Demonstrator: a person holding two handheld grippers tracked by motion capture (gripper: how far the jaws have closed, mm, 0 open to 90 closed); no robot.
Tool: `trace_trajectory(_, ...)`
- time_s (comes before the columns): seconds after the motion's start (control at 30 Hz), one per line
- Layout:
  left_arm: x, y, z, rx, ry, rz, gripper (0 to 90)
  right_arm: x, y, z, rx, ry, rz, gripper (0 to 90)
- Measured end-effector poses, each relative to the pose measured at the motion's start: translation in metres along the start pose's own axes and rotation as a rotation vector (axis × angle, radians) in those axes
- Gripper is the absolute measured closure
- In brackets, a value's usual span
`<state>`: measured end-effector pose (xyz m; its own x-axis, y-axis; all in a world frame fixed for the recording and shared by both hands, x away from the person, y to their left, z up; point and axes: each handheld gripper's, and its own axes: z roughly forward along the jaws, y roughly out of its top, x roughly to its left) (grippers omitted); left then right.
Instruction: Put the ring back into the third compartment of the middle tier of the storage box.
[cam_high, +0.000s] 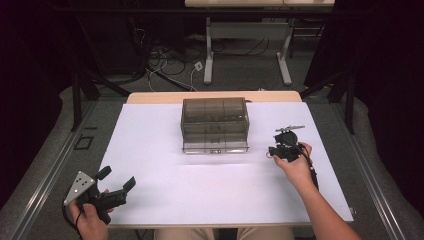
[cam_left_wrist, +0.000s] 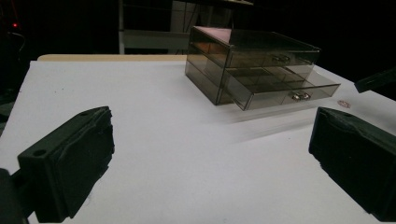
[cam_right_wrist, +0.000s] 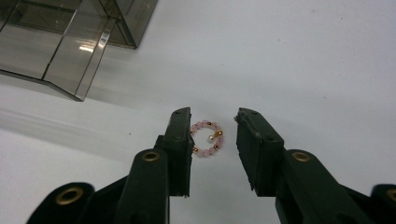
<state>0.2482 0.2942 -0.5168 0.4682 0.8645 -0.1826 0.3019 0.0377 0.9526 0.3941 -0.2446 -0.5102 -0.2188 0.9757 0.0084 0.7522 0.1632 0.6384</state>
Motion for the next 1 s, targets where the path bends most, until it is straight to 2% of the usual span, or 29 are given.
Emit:
trace_trajectory(0.43,0.001,0.0,-0.001,0.005,0.0,0.007,0.5,-0.003,0.001,0.008,0.055,-0.002,0.062,73.5)
trace_trajectory(0.6,0.002,0.001,-0.002,0.004,0.003,0.005,0.5,-0.007,0.001,0.013,0.067,-0.008,0.071,75.5)
trace_trajectory(0.67,0.002,0.0,-0.002,0.004,0.001,0.006,0.5,-0.007,0.0,0.014,0.081,-0.004,0.091,76.0)
trace_trajectory(0.83,0.002,0.0,-0.002,0.008,0.002,0.007,0.5,-0.008,-0.001,0.019,0.088,-0.015,0.078,76.3)
trace_trajectory(1.0,0.002,0.0,-0.002,0.006,0.003,0.005,0.5,-0.008,-0.002,0.023,0.099,-0.027,0.093,78.1)
